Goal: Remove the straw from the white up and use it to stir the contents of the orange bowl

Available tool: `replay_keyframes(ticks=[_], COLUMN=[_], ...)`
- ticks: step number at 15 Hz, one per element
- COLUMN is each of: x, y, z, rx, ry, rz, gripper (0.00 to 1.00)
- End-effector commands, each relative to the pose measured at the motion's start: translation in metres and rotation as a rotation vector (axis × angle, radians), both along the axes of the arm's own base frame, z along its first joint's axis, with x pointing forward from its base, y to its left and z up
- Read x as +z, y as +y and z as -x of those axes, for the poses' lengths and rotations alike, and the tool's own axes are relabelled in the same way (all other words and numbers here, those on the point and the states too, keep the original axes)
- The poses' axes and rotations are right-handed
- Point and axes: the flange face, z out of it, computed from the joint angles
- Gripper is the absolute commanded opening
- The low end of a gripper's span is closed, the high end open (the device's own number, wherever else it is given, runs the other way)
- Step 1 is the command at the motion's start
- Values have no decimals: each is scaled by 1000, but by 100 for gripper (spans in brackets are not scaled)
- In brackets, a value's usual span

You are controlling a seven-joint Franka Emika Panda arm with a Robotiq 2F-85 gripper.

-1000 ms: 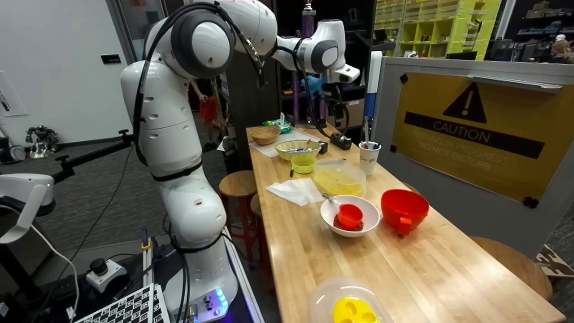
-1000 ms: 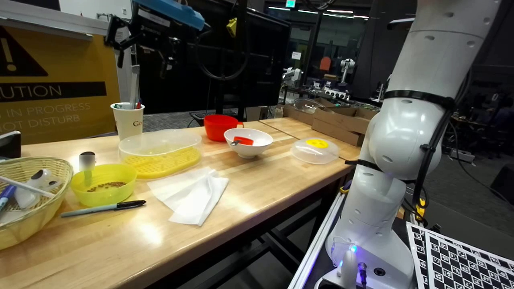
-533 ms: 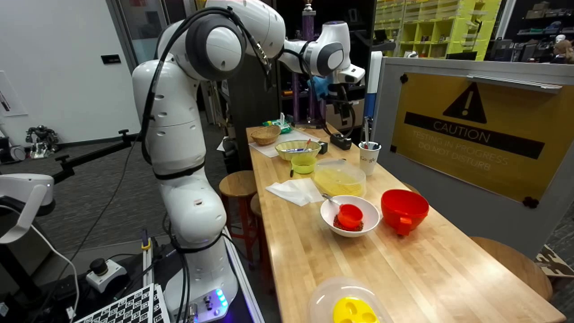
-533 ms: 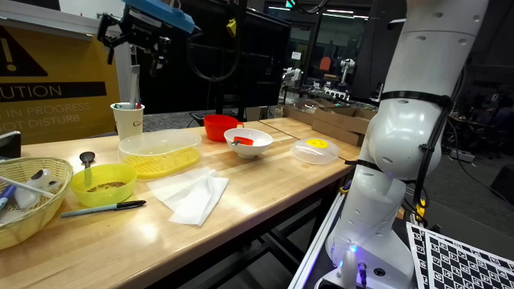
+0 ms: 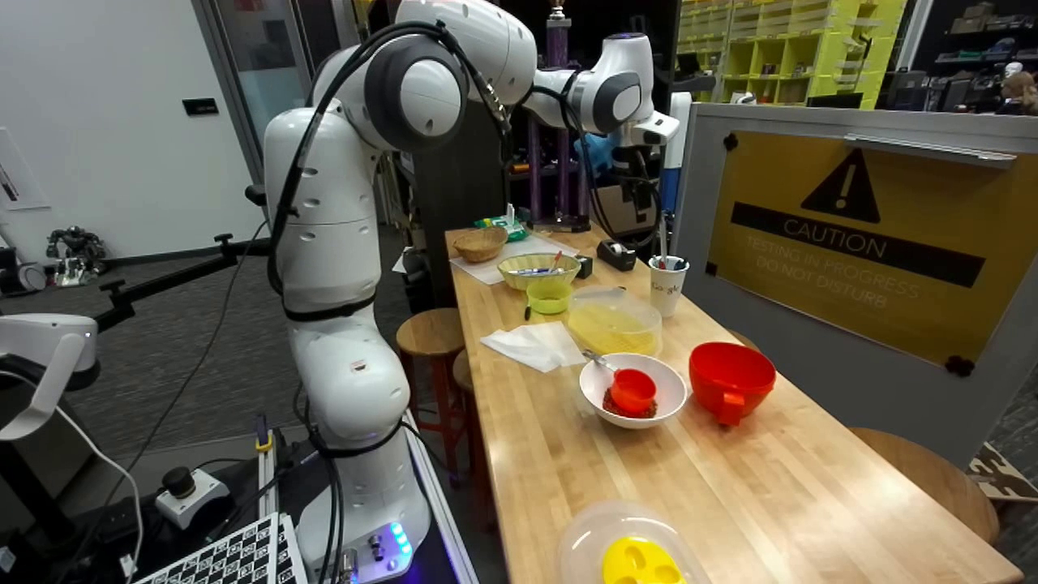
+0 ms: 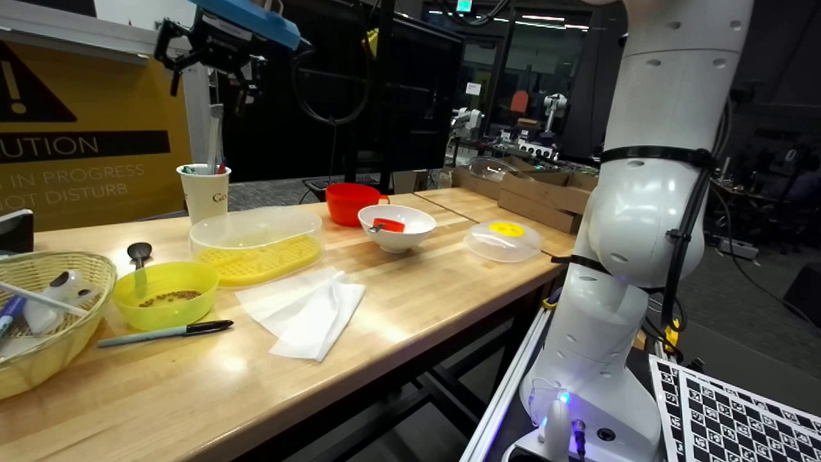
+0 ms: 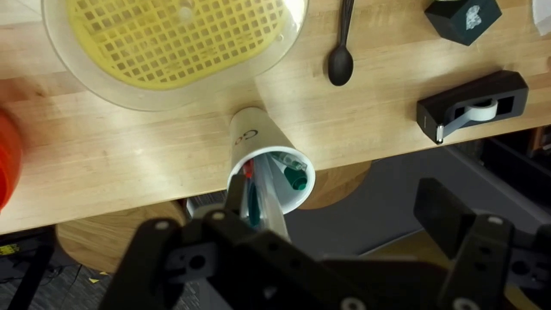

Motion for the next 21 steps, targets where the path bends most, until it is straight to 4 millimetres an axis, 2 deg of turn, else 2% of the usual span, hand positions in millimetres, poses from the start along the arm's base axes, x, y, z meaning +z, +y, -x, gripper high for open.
replay_keyframes(ticks=[1, 6, 10, 14, 21], x=[12, 10, -12, -25, -14], y=[-8, -2, 13, 13, -2], z=[-6, -7, -22, -37, -60], rx=[-3, 4, 12, 4, -29], ry=[32, 63, 86, 98, 62], rz=[23, 34, 38, 52, 50], gripper=[100, 100, 100, 100, 100])
